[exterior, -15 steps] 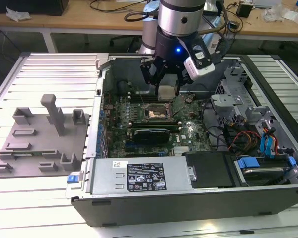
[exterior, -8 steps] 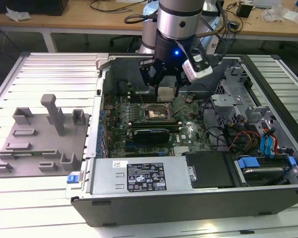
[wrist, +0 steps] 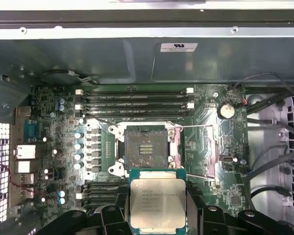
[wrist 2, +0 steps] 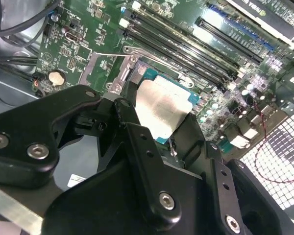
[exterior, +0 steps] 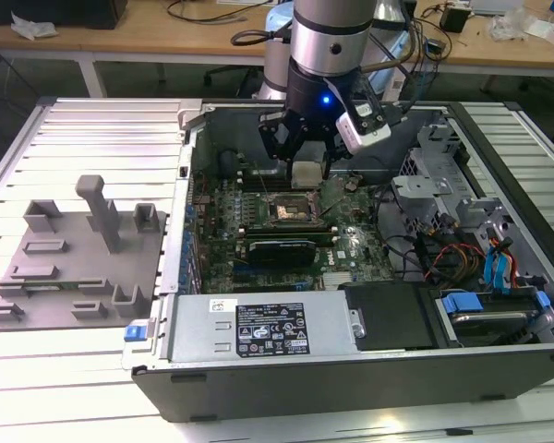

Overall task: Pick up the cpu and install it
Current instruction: 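Pick up the cpu and move it towards the insertion slot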

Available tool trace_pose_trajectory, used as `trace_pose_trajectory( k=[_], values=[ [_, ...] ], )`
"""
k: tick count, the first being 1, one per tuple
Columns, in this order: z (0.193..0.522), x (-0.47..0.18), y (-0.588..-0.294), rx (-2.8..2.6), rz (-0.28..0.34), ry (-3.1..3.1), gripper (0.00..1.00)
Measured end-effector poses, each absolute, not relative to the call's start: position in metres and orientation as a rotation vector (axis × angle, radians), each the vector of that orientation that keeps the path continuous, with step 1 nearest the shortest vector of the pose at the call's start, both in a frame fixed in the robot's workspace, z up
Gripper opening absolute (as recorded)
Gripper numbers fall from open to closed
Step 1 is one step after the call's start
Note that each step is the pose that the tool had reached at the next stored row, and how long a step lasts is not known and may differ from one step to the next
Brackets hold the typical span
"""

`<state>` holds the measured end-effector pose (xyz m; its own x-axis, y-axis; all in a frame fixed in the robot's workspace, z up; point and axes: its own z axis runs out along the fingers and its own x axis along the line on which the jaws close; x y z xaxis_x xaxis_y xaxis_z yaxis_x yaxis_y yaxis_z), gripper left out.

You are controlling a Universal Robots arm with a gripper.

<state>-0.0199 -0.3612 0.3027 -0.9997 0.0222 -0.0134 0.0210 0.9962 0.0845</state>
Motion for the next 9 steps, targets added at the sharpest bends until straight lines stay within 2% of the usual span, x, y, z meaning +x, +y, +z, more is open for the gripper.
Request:
trace_pose_trajectory(
  k=[9],
  values=[
    [0.294, -0.022, -0.350, 0.034, 0.136, 3.122, 0.55]
  ],
)
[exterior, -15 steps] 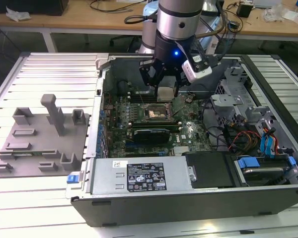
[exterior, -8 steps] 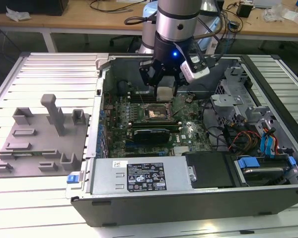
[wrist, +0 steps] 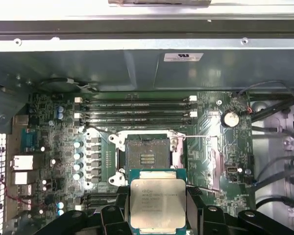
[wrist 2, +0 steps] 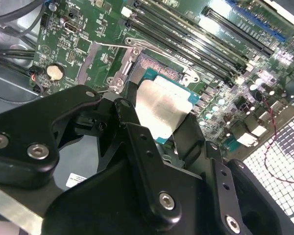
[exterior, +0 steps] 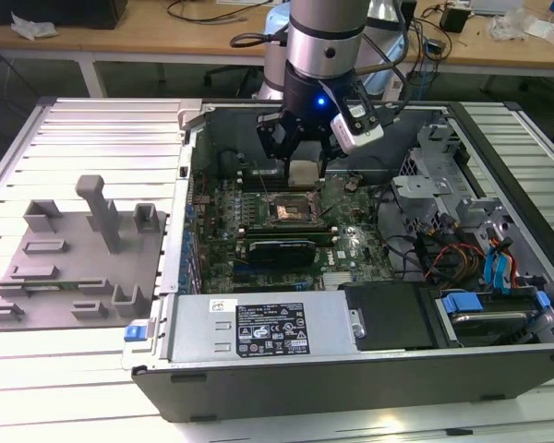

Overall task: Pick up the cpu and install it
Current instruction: 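Pick up the cpu and move it towards the insertion slot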

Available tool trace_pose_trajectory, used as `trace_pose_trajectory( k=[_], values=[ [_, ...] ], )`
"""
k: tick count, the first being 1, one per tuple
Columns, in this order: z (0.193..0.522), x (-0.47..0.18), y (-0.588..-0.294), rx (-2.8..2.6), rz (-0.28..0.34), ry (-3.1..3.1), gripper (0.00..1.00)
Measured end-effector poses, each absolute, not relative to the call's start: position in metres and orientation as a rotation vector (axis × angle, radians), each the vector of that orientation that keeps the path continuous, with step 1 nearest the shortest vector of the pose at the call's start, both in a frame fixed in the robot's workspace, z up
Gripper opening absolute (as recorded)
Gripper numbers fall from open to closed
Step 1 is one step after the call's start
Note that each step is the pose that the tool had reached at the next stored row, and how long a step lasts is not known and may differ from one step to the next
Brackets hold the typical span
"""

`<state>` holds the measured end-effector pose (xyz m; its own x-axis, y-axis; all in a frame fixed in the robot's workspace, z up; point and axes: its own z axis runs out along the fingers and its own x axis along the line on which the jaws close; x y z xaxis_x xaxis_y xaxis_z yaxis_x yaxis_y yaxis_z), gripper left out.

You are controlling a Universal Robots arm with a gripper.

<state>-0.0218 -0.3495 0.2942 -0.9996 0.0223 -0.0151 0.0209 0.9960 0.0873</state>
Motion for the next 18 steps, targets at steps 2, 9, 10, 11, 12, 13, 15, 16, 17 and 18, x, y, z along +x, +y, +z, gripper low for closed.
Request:
trace_pose_trajectory(
  k=[2, 9, 10, 11, 12, 13, 15, 16, 17, 18],
  values=[
    [0.291, -0.022, -0.348, 0.034, 0.137, 3.120, 0.55],
    [0.279, -0.023, -0.341, 0.033, 0.106, 3.118, 0.55],
    [0.277, -0.023, -0.340, 0.033, 0.105, 3.118, 0.55],
    [0.276, -0.023, -0.339, 0.033, 0.105, 3.118, 0.55],
    [0.276, -0.023, -0.338, 0.033, 0.105, 3.118, 0.55],
    [0.275, -0.024, -0.337, 0.033, 0.105, 3.118, 0.55],
    [0.274, -0.024, -0.336, 0.033, 0.105, 3.118, 0.55],
    [0.273, -0.025, -0.334, 0.033, 0.104, 3.118, 0.55],
    [0.273, -0.025, -0.334, 0.033, 0.104, 3.118, 0.55],
    [0.273, -0.025, -0.334, 0.033, 0.104, 3.118, 0.55]
  ],
)
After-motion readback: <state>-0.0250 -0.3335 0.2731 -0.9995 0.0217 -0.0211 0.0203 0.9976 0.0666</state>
